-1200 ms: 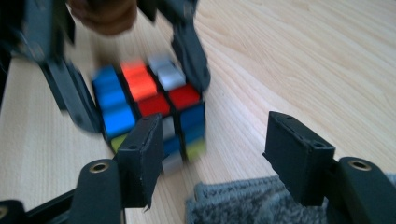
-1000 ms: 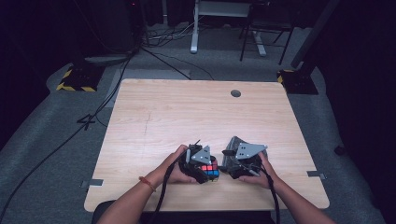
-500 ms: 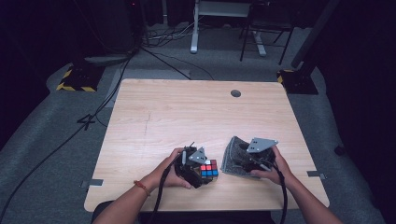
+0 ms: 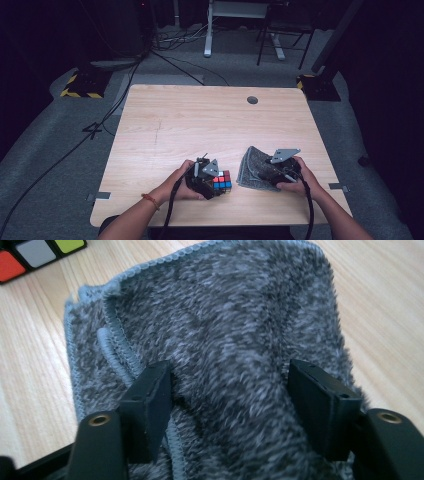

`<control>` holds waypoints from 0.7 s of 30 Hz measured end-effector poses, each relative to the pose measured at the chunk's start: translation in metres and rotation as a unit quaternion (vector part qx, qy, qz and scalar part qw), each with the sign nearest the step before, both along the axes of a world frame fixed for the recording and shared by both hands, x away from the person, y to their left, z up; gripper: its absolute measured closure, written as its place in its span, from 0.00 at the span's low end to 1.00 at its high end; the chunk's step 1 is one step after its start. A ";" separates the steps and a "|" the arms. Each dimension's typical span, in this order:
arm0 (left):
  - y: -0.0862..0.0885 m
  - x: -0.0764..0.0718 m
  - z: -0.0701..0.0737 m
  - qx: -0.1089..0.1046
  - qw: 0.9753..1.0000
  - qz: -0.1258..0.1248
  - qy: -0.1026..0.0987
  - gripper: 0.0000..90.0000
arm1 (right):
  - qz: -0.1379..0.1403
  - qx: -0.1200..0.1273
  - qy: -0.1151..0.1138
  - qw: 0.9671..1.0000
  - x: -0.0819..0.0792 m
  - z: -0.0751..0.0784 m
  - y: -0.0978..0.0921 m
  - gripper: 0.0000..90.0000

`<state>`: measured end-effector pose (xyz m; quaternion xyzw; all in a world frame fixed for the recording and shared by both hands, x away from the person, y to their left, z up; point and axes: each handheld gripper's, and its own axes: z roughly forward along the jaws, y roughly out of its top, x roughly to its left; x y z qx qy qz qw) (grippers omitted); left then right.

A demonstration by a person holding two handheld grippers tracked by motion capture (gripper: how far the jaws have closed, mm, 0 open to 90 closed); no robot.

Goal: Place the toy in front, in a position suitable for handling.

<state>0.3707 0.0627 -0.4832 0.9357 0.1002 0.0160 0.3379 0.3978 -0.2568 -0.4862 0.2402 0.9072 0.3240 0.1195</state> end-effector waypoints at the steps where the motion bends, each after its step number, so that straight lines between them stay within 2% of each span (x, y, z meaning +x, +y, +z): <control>1: 0.002 0.001 0.000 0.000 1.000 0.003 -0.001 0.35 | 0.003 0.006 0.005 1.000 0.001 -0.001 -0.001 0.42; 4: 0.008 0.002 -0.001 -0.003 1.000 0.021 0.005 0.29 | 0.013 0.018 0.014 1.000 0.000 -0.002 -0.003 0.42; 7: 0.015 0.004 -0.002 -0.001 0.999 0.037 -0.001 0.25 | 0.026 0.022 0.013 0.999 -0.003 -0.003 -0.004 0.42; 12: 0.022 0.009 -0.003 0.008 0.998 0.062 -0.015 0.20 | 0.023 0.029 0.004 0.999 -0.006 -0.005 -0.006 0.42; 18: 0.032 0.015 -0.003 0.005 0.995 0.092 -0.032 0.21 | 0.020 0.031 0.001 0.999 -0.007 -0.005 -0.006 0.42; 21: 0.037 0.018 -0.003 0.000 0.994 0.109 -0.032 0.22 | 0.020 0.033 0.000 0.999 -0.007 -0.005 -0.007 0.42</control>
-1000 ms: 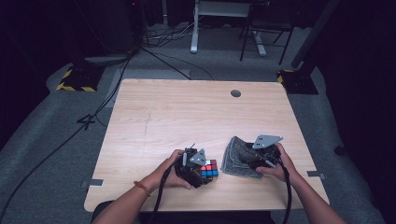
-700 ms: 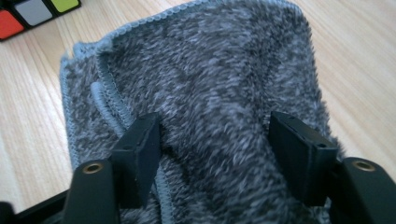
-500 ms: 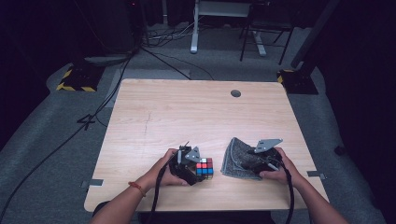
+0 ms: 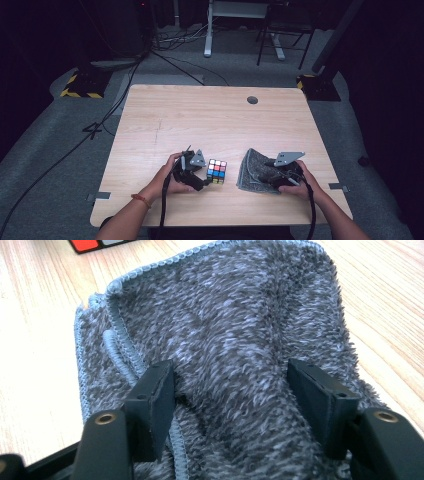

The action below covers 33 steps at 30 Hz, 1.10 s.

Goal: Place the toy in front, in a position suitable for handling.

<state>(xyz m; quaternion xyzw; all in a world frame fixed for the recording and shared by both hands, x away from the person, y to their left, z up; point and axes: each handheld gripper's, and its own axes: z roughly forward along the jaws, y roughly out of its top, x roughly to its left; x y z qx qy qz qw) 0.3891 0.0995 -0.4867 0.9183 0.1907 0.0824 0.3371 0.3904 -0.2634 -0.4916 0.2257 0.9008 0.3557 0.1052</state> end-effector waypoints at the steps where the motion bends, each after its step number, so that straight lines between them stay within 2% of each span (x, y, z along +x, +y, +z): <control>1: 0.001 0.001 0.000 -0.003 1.000 0.005 -0.003 0.22 | 0.000 0.000 0.000 1.000 0.000 0.000 0.000 0.42; 3: 0.003 0.002 0.000 -0.004 1.000 0.019 -0.006 0.23 | 0.000 0.001 0.000 1.000 0.000 0.000 0.000 0.42; 9: 0.005 0.002 0.002 -0.011 0.999 0.032 -0.017 0.24 | 0.001 0.003 0.001 1.000 0.000 -0.001 -0.001 0.42; 12: 0.003 0.001 0.001 -0.018 1.000 0.024 -0.004 0.24 | 0.001 0.004 0.001 1.000 0.000 -0.001 -0.001 0.42; 14: -0.001 -0.003 0.000 -0.032 0.999 0.017 0.022 0.20 | 0.000 0.006 0.000 1.000 0.000 -0.001 -0.001 0.42; 18: -0.015 -0.016 0.000 -0.043 0.999 0.011 0.018 0.18 | 0.000 0.005 0.000 1.000 0.000 -0.001 -0.001 0.42; 20: -0.024 -0.019 0.000 -0.037 0.999 0.036 0.010 0.17 | -0.001 0.006 0.000 1.000 0.000 -0.001 -0.001 0.41; 23: -0.034 -0.019 -0.002 -0.027 0.997 0.069 0.009 0.17 | -0.001 0.006 -0.001 1.000 0.000 -0.001 -0.001 0.41; 27: -0.041 -0.014 -0.004 -0.039 0.994 0.101 0.009 0.17 | -0.001 0.007 -0.001 1.000 0.000 -0.001 -0.001 0.41; 30: -0.044 -0.011 -0.004 -0.051 0.993 0.108 0.010 0.17 | -0.001 0.007 -0.001 1.000 0.000 -0.001 -0.001 0.41; 33: -0.043 -0.007 -0.004 -0.063 0.994 0.094 0.011 0.18 | -0.001 0.007 -0.001 1.000 0.000 -0.001 -0.001 0.41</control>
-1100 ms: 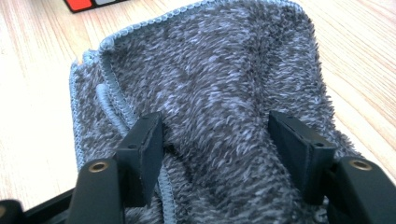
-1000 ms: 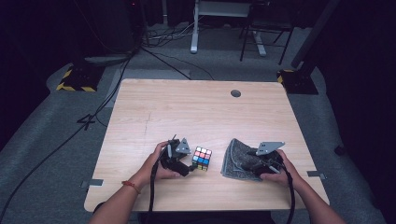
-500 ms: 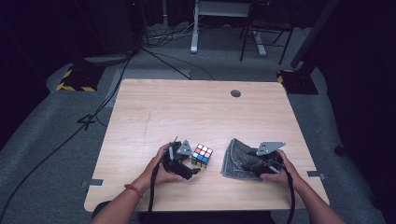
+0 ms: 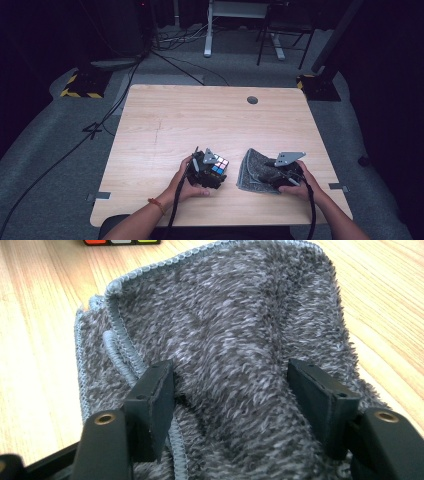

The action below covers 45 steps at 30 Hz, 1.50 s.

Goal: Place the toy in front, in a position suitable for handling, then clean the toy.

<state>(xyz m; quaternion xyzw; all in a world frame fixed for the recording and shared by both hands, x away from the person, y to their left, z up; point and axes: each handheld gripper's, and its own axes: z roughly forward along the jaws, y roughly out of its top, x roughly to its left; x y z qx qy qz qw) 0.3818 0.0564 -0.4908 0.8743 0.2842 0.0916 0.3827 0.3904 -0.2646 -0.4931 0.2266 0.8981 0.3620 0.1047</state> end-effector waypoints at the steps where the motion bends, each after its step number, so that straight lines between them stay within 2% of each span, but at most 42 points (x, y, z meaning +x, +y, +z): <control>1: 0.000 0.001 0.000 0.005 1.000 -0.008 -0.005 0.19 | 0.000 0.000 0.000 1.000 0.000 0.000 0.000 0.41; 4: 0.001 0.002 0.001 0.008 1.000 -0.016 -0.008 0.24 | 0.000 0.000 -0.001 1.000 0.000 0.000 0.000 0.41; 7: 0.004 0.003 0.002 0.007 0.999 -0.035 -0.010 0.35 | 0.000 0.000 0.000 1.000 0.000 0.000 0.000 0.41; 8: 0.005 0.003 0.002 0.006 0.999 -0.037 -0.009 0.36 | 0.000 0.000 0.000 1.000 0.000 0.000 0.000 0.42; 13: 0.009 0.005 0.003 0.011 0.997 -0.073 -0.011 0.36 | 0.015 0.006 0.009 1.000 -0.001 0.001 0.000 0.58; 18: 0.012 0.007 0.003 0.015 0.996 -0.090 -0.014 0.36 | 0.019 0.010 0.013 1.000 -0.001 0.001 0.000 0.73; 19: 0.012 0.007 0.003 0.013 0.996 -0.092 -0.013 0.36 | 0.019 0.011 0.012 1.000 -0.001 0.001 0.000 0.75; 22: 0.010 0.009 0.000 0.028 0.994 -0.099 -0.018 0.32 | 0.022 0.008 0.009 1.000 0.000 0.002 0.001 0.79; 25: 0.005 0.011 -0.004 0.031 0.994 -0.106 -0.006 0.23 | 0.022 0.007 0.006 1.000 -0.001 0.002 0.002 0.83; 26: 0.004 0.011 -0.005 0.032 0.993 -0.109 -0.007 0.22 | 0.022 0.006 0.005 1.000 -0.001 0.002 0.002 0.83; 29: 0.000 0.011 -0.006 0.043 0.993 -0.109 -0.014 0.25 | 0.020 0.007 0.001 1.000 -0.002 0.002 0.002 0.84; 31: 0.000 0.010 -0.005 0.043 0.993 -0.107 -0.022 0.32 | 0.021 0.003 -0.007 1.000 -0.003 0.003 0.003 0.86; 33: 0.000 0.011 -0.004 0.042 0.993 -0.109 -0.013 0.35 | 0.021 0.002 -0.011 1.000 -0.005 0.004 0.003 0.86; 35: 0.000 0.011 -0.003 0.045 0.992 -0.113 -0.013 0.36 | 0.023 0.004 -0.014 1.000 -0.005 0.005 0.003 0.86; 37: 0.000 0.010 -0.002 0.050 0.991 -0.120 -0.018 0.36 | 0.023 0.012 -0.015 1.000 -0.005 0.007 0.002 0.86; 39: -0.001 0.007 0.002 0.066 0.989 -0.128 -0.027 0.36 | 0.023 0.023 -0.018 0.999 -0.005 0.011 0.001 0.86; 40: -0.001 0.006 0.003 0.067 0.988 -0.133 -0.031 0.36 | 0.023 0.030 -0.019 0.999 -0.005 0.013 0.001 0.86; 43: -0.002 0.004 0.007 0.062 0.988 -0.141 -0.030 0.36 | 0.029 0.054 -0.020 0.998 -0.004 0.022 0.004 0.86; 45: -0.003 0.003 0.010 0.066 0.988 -0.139 -0.034 0.36 | 0.041 0.065 -0.023 0.997 -0.004 0.030 0.010 0.86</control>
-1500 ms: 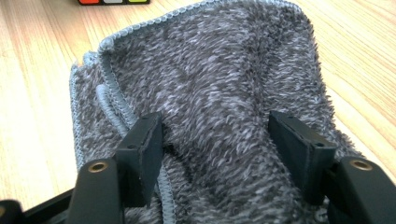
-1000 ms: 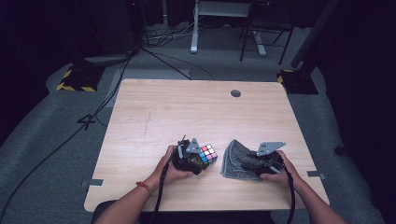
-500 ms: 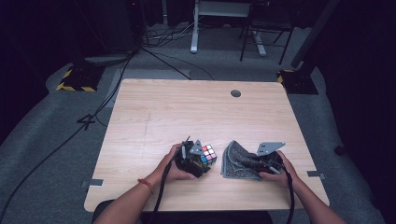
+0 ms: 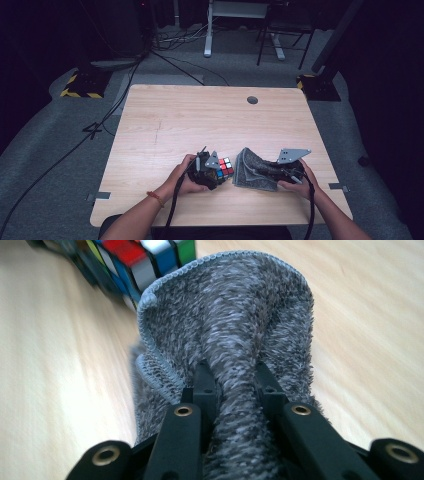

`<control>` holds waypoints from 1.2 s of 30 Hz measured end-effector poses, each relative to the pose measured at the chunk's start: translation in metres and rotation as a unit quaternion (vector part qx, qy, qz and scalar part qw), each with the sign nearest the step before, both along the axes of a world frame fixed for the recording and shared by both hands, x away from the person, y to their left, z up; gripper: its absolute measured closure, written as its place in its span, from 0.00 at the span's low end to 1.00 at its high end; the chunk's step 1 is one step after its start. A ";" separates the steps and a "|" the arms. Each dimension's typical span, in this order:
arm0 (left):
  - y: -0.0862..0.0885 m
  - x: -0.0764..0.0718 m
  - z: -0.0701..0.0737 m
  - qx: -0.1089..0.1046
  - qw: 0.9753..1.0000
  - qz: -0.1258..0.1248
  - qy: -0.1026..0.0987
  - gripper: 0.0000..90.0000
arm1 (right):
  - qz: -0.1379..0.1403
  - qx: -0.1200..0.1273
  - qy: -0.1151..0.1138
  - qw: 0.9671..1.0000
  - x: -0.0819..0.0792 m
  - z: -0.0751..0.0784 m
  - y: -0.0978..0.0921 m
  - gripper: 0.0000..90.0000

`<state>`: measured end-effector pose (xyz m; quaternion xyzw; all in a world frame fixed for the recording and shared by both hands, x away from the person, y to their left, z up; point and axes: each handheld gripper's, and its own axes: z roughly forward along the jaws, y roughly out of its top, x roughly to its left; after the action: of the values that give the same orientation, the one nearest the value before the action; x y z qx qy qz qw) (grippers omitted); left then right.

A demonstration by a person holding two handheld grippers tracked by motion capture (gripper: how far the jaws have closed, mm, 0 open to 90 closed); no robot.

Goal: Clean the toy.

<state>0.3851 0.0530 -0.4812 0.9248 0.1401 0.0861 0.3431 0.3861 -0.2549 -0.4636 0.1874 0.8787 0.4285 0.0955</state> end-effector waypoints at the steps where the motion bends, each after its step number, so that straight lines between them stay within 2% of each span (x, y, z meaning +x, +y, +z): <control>1: 0.000 0.000 0.001 0.003 1.000 -0.002 0.002 0.36 | 0.007 0.003 -0.002 1.000 -0.001 0.003 0.004 0.86; 8: -0.013 0.001 0.008 0.023 0.999 -0.019 -0.012 0.36 | 0.053 0.016 -0.012 0.998 -0.013 0.023 0.030 0.86; 11: -0.021 0.001 0.012 0.027 0.999 -0.031 -0.018 0.36 | 0.072 0.005 -0.013 0.997 -0.015 0.029 0.042 0.86; 16: -0.026 0.000 0.016 0.036 0.999 -0.032 -0.024 0.36 | 0.085 -0.013 -0.017 0.996 -0.016 0.038 0.060 0.85; 20: -0.022 0.000 0.017 0.042 0.999 -0.020 -0.029 0.37 | 0.075 -0.018 -0.017 0.997 -0.014 0.037 0.068 0.85; 22: -0.018 0.000 0.018 0.036 0.999 -0.018 -0.025 0.38 | 0.068 -0.039 -0.030 0.997 -0.014 0.035 0.069 0.85; 23: -0.016 0.000 0.017 0.038 0.999 -0.019 -0.029 0.38 | 0.062 -0.048 -0.036 0.996 -0.014 0.032 0.069 0.85; 26: -0.014 -0.002 0.016 0.038 0.999 -0.021 -0.025 0.38 | 0.050 -0.053 -0.030 0.997 -0.011 0.027 0.063 0.85; 28: -0.012 -0.002 0.017 0.035 0.999 -0.023 -0.024 0.38 | 0.038 -0.063 -0.034 0.997 -0.009 0.025 0.060 0.85; 32: -0.012 -0.004 0.019 0.030 0.999 -0.025 -0.028 0.38 | 0.031 -0.059 -0.039 0.997 -0.009 0.028 0.056 0.85; 36: -0.019 -0.006 0.021 0.043 0.998 -0.029 -0.037 0.38 | 0.045 -0.044 -0.047 0.997 -0.013 0.035 0.062 0.85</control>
<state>0.3787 0.0339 -0.4602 0.9386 0.0962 0.1164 0.3102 0.3729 -0.1934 -0.4281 0.1227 0.8990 0.4014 0.1250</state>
